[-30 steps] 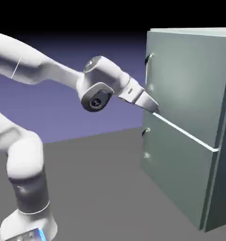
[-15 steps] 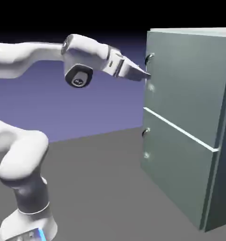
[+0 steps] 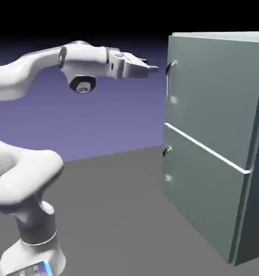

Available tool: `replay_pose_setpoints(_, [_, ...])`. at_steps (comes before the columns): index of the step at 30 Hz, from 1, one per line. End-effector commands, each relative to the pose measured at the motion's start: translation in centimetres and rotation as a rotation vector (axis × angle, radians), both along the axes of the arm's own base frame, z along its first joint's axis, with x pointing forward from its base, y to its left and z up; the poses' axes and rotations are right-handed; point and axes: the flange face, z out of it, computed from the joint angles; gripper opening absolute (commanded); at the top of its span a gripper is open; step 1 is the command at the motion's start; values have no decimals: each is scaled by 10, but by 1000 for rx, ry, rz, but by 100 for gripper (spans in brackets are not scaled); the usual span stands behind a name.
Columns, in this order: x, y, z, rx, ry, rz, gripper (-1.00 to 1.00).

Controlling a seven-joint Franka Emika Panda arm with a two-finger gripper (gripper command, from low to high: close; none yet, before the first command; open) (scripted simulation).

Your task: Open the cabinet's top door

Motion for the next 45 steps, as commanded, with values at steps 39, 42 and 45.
replay_pose_setpoints(39, [-45,-38,-89,-78,-106,458,-100])
replay_pose_setpoints(42, [-65,-57,-89,-75,-109,521,-100])
replay_pose_setpoints(45, [-81,-74,-89,-72,-111,575,-100])
